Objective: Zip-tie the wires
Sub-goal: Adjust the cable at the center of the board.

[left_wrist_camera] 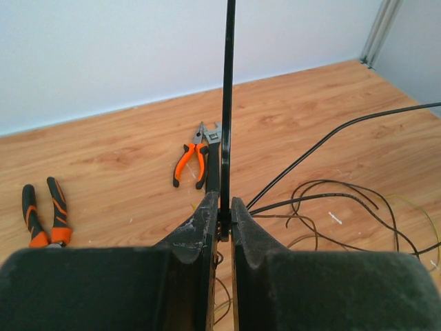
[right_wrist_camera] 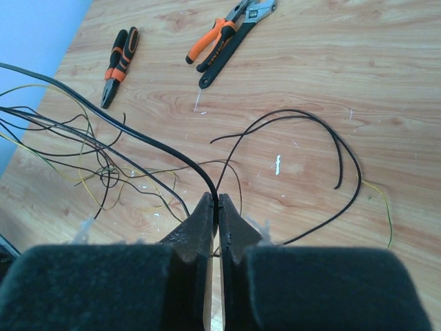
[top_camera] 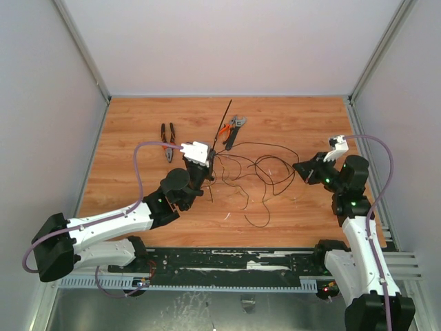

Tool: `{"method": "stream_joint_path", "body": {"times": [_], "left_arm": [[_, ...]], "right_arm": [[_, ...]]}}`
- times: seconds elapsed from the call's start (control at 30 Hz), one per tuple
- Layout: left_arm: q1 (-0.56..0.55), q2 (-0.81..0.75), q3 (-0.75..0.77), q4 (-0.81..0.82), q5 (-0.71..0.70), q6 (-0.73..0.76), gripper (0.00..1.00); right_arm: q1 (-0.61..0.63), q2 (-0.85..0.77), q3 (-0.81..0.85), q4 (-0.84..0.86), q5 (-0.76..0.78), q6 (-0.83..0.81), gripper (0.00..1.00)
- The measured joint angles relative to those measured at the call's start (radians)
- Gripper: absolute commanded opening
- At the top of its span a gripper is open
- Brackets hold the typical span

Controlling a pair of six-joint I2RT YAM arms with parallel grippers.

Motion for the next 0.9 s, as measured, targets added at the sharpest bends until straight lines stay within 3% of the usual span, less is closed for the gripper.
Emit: {"method": "stream_joint_path", "body": {"times": [0.1,0.2,0.3,0.63,0.77,0.9], "left_arm": [[0.000,0.000,0.000,0.000,0.000,0.000,0.00],[0.000,0.001,0.000,0.000,0.000,0.000,0.00],[0.000,0.004,0.000,0.000,0.001,0.000,0.00],[0.000,0.017,0.000,0.000,0.001,0.000,0.00],[0.000,0.021,0.000,0.000,0.002,0.000,0.00],[0.000,0.024,0.000,0.000,0.003,0.000,0.00]], "right_arm": [[0.000,0.013,0.000,0.000,-0.016,-0.006,0.00],[0.000,0.029,0.000,-0.003,-0.027,-0.009,0.27],[0.000,0.029,-0.001,-0.005,-0.031,-0.016,0.36],[0.050,-0.005,-0.001,0.033,-0.082,-0.003,0.34],[0.171,-0.042,-0.026,0.177,-0.128,0.039,0.33],[0.366,-0.050,-0.061,0.318,-0.129,0.046,0.33]]}}
